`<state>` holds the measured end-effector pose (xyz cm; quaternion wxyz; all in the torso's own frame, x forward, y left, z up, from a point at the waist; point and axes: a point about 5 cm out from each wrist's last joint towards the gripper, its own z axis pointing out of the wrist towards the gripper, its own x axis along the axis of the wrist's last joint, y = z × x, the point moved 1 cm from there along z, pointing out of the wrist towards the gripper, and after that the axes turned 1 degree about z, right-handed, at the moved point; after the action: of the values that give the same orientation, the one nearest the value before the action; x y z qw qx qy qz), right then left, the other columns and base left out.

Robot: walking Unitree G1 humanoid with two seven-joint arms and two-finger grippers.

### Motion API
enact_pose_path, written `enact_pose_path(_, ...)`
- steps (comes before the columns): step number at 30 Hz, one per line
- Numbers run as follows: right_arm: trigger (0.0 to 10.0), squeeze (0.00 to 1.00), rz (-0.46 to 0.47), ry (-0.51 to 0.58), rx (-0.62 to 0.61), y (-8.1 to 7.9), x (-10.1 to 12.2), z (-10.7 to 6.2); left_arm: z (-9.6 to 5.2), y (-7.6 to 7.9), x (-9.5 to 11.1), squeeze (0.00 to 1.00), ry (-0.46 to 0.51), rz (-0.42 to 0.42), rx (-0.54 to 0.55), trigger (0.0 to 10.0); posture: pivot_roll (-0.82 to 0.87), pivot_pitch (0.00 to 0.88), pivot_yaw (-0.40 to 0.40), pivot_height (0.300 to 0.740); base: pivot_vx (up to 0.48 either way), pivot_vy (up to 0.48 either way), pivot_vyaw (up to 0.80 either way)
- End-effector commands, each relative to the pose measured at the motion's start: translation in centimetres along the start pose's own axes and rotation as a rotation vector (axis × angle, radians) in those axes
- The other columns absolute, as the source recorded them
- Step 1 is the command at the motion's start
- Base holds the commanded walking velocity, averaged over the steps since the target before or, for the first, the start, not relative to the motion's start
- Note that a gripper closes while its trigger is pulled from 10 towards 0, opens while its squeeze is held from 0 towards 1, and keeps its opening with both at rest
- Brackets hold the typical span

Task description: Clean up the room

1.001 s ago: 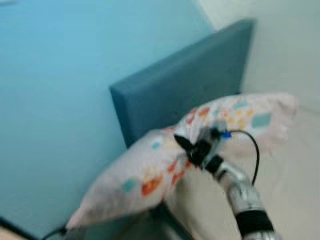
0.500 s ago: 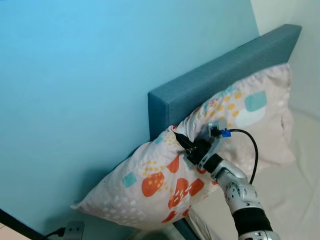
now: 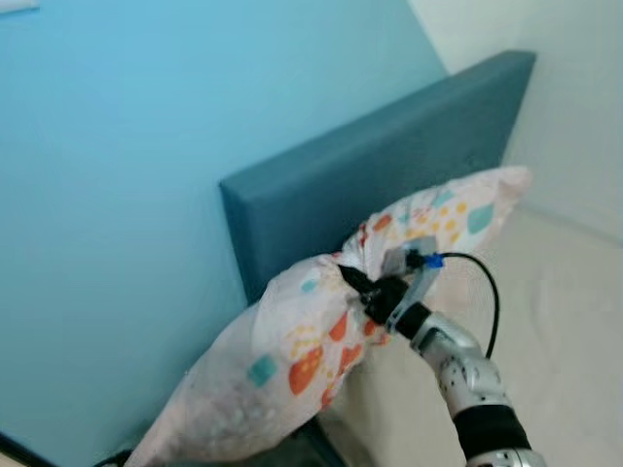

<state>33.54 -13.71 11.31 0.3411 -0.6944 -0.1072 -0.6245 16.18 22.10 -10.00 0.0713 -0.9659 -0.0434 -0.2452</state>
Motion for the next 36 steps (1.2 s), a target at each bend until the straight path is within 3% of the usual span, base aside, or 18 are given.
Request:
enact_pose_path(1,10.0,0.0,-0.024,0.026,0.007,-0.4,0.8,0.7,-0.1,-0.7,-0.7,0.0,-0.028,-0.01,0.022,10.0,-0.08,0.044,0.069,0.74,0.0,0.0,0.0)
enact_pose_path(8,10.0,0.0,-0.036,-0.005,-0.042,0.3,0.4,0.6,-0.1,-0.8,-0.8,0.0,-0.031,-0.006,0.023,10.0,-0.08,0.046,0.069,0.74,0.0,0.0,0.0)
enact_pose_path(16,10.0,0.0,-0.063,-0.007,-0.016,-0.2,0.3,0.7,-0.2,-0.9,-1.2,0.0,-0.05,0.007,0.033,10.0,-0.08,0.052,0.069,0.74,0.0,-0.474,0.37)
enact_pose_path(26,10.0,0.0,-0.072,-0.045,0.021,-0.7,-0.4,0.5,-0.2,-1.1,-1.2,0.0,-0.049,0.004,0.046,10.0,-0.09,0.055,0.069,0.74,0.0,0.0,0.78)
enact_pose_path(36,10.0,0.0,-0.068,-0.062,0.002,-0.6,-0.7,0.7,-0.2,-1.1,-1.5,0.0,-0.059,0.009,0.053,10.0,-0.09,0.054,0.065,0.74,0.0,0.0,0.0)
